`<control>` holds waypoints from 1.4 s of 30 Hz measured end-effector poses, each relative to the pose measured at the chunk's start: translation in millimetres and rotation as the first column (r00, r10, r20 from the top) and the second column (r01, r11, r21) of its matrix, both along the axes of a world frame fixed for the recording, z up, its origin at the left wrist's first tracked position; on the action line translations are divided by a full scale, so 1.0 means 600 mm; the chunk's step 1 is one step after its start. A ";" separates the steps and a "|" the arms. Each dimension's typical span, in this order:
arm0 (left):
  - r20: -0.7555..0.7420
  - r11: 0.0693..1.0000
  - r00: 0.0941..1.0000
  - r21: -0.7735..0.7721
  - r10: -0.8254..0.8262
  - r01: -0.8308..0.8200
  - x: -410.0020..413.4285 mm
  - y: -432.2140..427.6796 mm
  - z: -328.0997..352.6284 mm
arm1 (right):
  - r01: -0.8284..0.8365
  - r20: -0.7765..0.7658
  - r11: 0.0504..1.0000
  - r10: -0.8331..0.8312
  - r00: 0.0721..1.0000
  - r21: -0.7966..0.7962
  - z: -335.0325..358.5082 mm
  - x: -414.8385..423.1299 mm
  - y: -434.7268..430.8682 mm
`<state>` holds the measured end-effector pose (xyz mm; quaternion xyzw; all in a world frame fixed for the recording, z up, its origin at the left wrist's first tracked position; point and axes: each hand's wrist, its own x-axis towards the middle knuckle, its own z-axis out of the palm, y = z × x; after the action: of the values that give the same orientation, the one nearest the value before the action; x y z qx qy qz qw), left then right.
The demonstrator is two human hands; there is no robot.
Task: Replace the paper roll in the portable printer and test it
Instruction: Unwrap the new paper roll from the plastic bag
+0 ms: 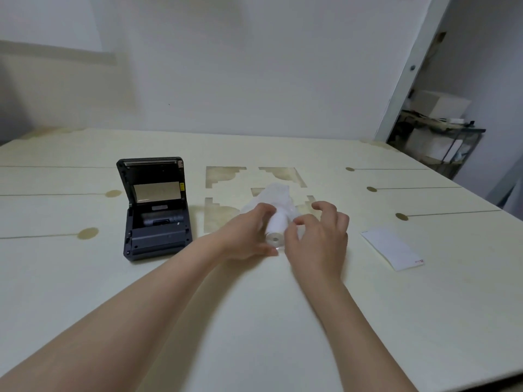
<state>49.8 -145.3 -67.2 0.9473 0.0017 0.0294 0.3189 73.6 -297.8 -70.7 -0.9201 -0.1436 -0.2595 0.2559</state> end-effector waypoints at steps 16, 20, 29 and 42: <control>0.068 0.964 0.998 -0.265 0.002 0.016 -0.014 0.002 -0.008 | 0.103 -0.138 0.992 -0.112 0.984 -0.071 -0.013 -0.014 0.035; 0.064 0.977 0.998 -0.214 0.010 0.004 0.000 -0.007 -0.002 | 0.072 -0.142 0.997 -0.073 0.987 -0.011 -0.012 -0.009 0.030; 0.000 0.983 1.000 -0.185 0.001 -0.001 0.010 0.003 -0.010 | -0.017 -0.285 0.995 -0.013 0.958 -0.101 -0.017 -0.002 0.017; 0.013 0.992 0.997 -0.100 0.081 -0.080 0.015 0.011 -0.010 | -0.160 -0.083 0.758 0.272 0.959 0.632 -0.002 0.002 0.002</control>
<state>58.8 -139.0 -73.3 0.9292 0.0386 0.0501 0.3641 74.9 -296.7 -71.9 -0.7806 -0.1335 -0.1814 0.5831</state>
